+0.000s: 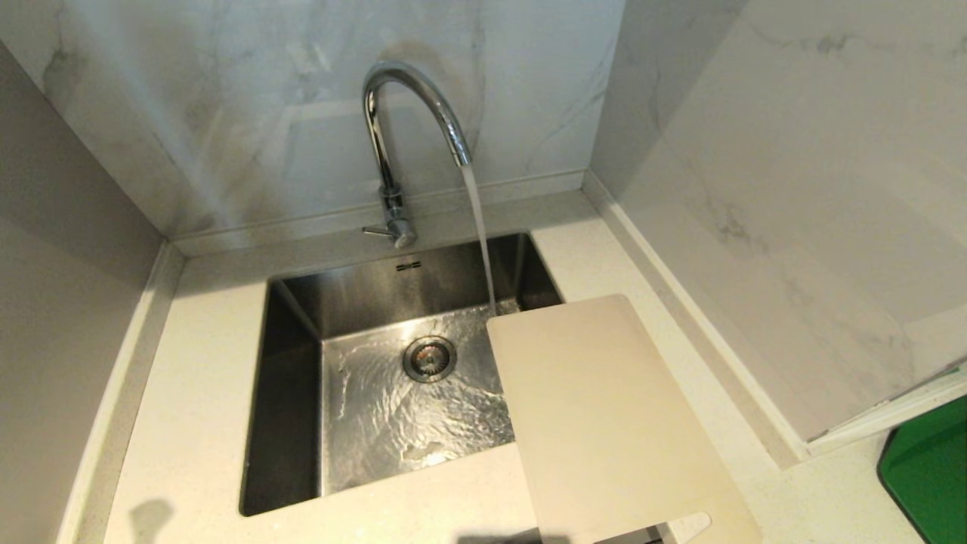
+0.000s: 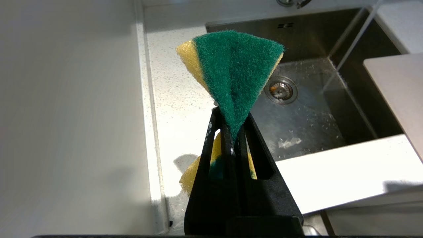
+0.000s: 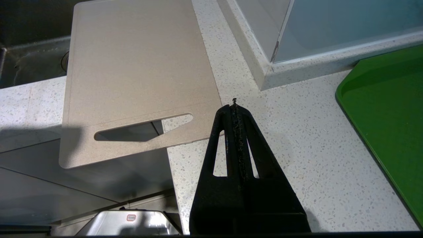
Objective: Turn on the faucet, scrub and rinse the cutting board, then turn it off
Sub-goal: Pick up the cutting board
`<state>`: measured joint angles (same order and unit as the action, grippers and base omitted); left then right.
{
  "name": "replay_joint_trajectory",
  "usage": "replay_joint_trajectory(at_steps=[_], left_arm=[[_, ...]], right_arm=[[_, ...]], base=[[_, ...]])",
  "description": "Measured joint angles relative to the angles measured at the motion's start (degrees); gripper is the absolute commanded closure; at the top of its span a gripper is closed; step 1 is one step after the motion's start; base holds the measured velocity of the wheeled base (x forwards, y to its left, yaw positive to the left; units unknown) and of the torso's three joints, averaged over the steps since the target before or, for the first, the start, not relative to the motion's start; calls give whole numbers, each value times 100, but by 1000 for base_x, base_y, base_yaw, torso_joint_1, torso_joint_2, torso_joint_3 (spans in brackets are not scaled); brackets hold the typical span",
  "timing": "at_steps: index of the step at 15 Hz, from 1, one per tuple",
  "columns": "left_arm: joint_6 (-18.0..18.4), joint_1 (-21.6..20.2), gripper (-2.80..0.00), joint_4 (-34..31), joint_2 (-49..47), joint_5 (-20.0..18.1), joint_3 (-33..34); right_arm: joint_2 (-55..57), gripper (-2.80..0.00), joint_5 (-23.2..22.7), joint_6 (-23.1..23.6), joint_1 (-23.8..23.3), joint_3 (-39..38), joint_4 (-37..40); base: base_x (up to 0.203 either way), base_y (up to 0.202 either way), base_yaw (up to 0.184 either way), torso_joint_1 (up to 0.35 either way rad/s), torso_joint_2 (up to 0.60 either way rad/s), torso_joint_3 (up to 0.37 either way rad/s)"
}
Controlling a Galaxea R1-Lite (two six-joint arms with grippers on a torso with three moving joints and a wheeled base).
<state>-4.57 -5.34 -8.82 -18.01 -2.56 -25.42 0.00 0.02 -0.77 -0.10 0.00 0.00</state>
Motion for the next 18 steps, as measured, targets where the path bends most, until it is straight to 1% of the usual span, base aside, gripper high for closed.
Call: replay_joint_trajectory(at_steps=[2,6,9,11,14,16,18], left_arm=[[-112,2,0,168,123,-18,237],[-116,-55,0,212,209,-89,389],[-104,-182,0,251,224,-239,451],[-107,-218,0,279,224,-237,630],[-84,-310,0,608,228,-292,895],[-68,-319,0,666,233,-298,991],[-50,-323,0,964,235,-296,1171]], right_arm=[[0,0,0,1,0,0,0],[0,0,-2,1,0,0,2],[0,0,-2,1,0,0,0],[0,0,-2,1,0,0,0],[0,0,-2,1,0,0,0],[0,0,-2,1,0,0,0],[0,0,-2,2,0,0,0]], base=[[0,0,0,0,0,0],[0,0,0,0,0,0],[0,0,0,0,0,0],[0,0,0,0,0,0],[0,0,0,0,0,0],[0,0,0,0,0,0],[0,0,0,0,0,0]])
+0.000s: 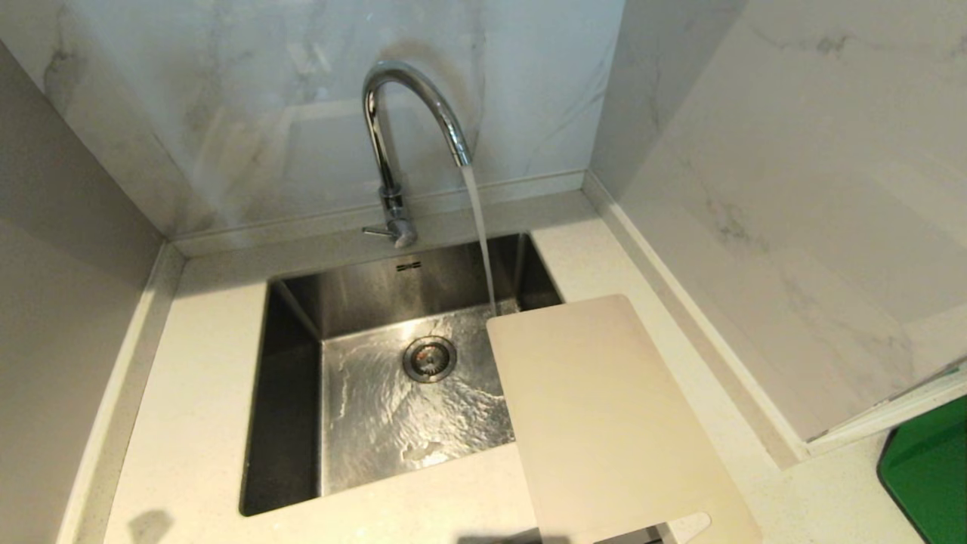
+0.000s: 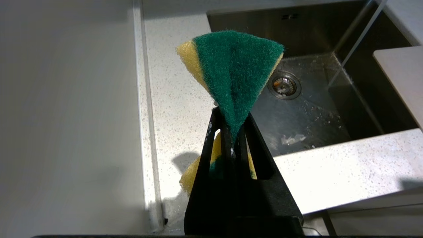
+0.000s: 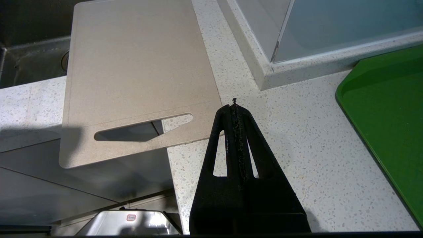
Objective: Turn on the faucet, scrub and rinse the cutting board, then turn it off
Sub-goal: Pick up the cutting board
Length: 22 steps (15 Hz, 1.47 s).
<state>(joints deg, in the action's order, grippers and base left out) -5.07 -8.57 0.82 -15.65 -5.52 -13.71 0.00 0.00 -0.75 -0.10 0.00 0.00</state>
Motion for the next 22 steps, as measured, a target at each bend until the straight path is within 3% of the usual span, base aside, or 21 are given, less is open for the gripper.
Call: replay_joint_trajectory(at_steps=[5,9,12,15,18,22], left_arm=[[12,94,0,484,4,-165,502],[11,227,0,1293,11,-189,1255],[39,529,0,1148,142,-133,1336],[300,716,0,446,921,42,1319],[545,830,0,212,1379,261,1353],[1253,852,0,209,1536,436,1369]], right_arm=[[0,0,2,-2,0,0,-2],[0,0,0,-2,2,0,0],[0,0,0,-2,0,0,0],[0,0,2,-2,0,0,0],[0,0,0,-4,0,0,0],[0,0,0,-2,0,0,0]], base=[[0,0,0,0,0,0],[0,0,0,0,0,0],[0,0,0,0,0,0],[0,0,0,0,0,0],[0,0,0,0,0,0],[0,0,0,0,0,0]])
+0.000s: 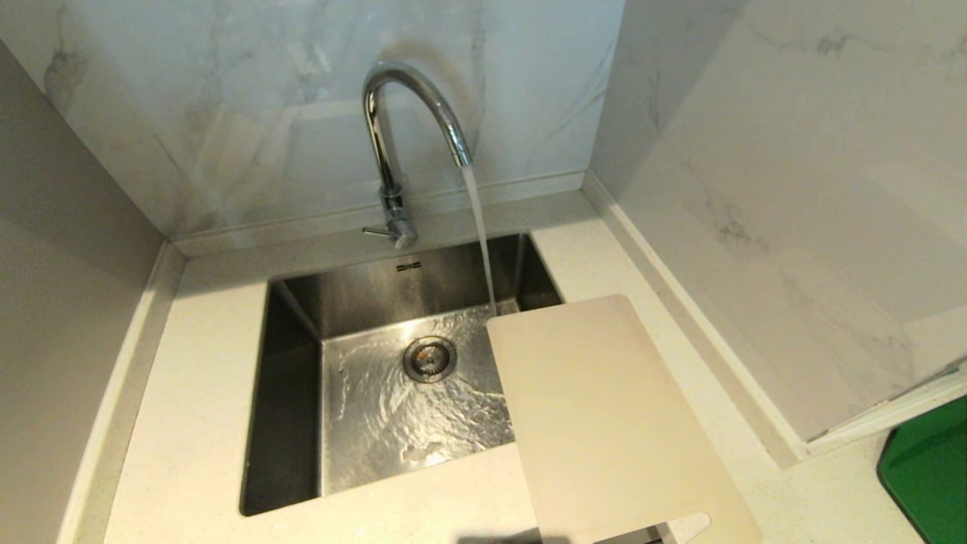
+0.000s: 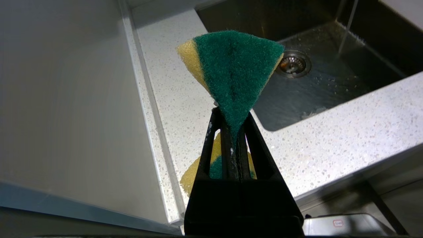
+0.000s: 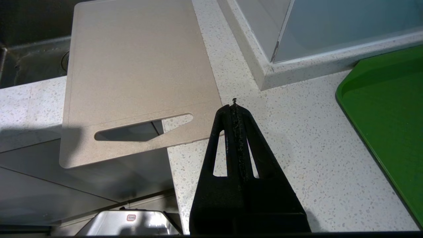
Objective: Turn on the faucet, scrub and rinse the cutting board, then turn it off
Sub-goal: Pick up the cutting board
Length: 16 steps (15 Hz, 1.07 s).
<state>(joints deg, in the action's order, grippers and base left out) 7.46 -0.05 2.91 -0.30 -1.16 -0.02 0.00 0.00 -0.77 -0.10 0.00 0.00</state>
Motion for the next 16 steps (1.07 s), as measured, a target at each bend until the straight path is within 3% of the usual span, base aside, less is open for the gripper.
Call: replay_joint_trajectory(at_steps=[6,10,16], left_arm=[[-181,-2,0,-38,27,106,2],[41,2,0,-250,27,-17,2],[-694,5,0,-302,27,69,2]], right_arm=[[0,0,0,0,0,0,0],[0,0,1,-1,0,0,0],[0,0,4,-2,0,0,0]], base=[[0,0,0,0,0,0],[0,0,0,0,0,0],[0,0,0,0,0,0]])
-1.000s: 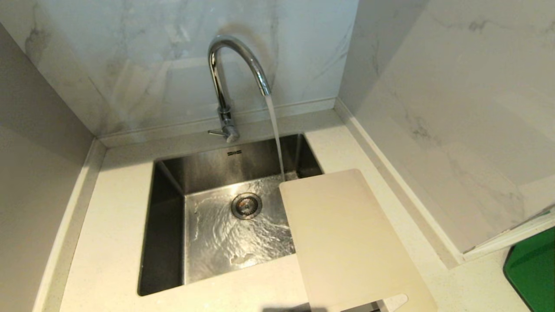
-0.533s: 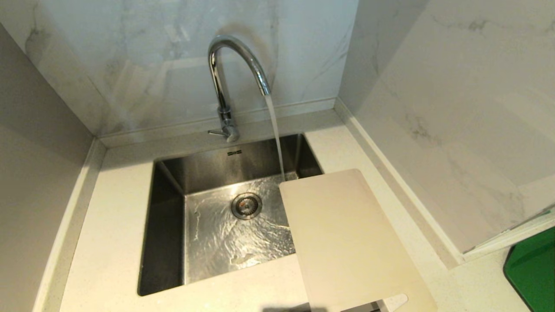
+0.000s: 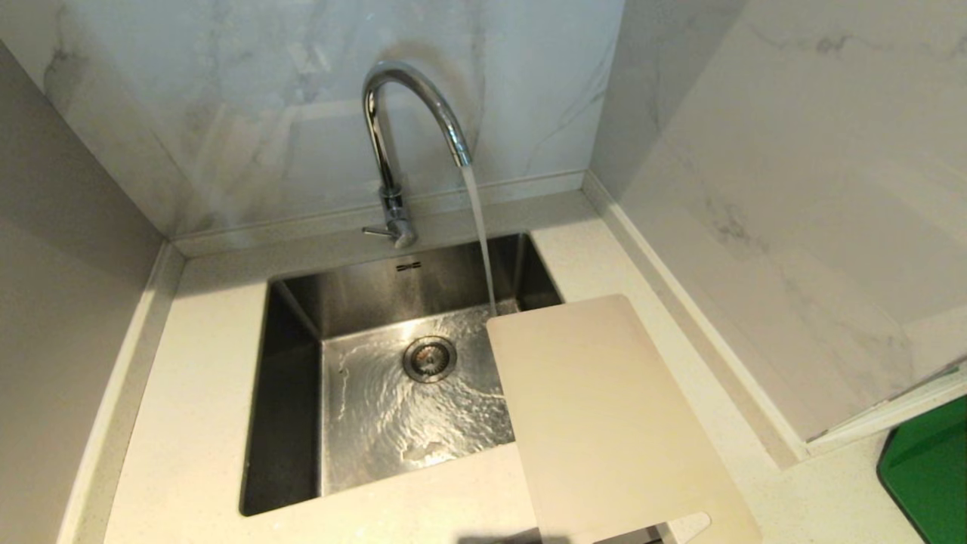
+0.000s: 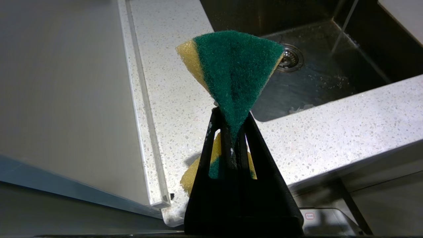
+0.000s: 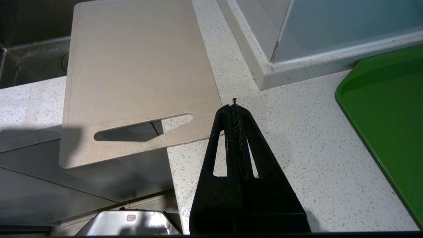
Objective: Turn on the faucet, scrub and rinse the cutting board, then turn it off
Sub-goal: Pick up the cutting board
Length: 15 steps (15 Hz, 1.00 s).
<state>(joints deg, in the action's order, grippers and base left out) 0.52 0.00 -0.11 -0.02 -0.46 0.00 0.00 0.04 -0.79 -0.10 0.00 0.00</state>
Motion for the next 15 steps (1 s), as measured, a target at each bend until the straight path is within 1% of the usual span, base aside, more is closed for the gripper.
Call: replay_joint_trajectory(at_steps=[4,15], left_arm=[[-159,-5,0,9,2,44,0],[-208,-7,0,18,2,46,0]], right_arm=[[0,0,-4,4,0,0,0],[0,0,-3,2,0,0,0]], base=[[0,0,0,0,0,0],[0,0,0,0,0,0]])
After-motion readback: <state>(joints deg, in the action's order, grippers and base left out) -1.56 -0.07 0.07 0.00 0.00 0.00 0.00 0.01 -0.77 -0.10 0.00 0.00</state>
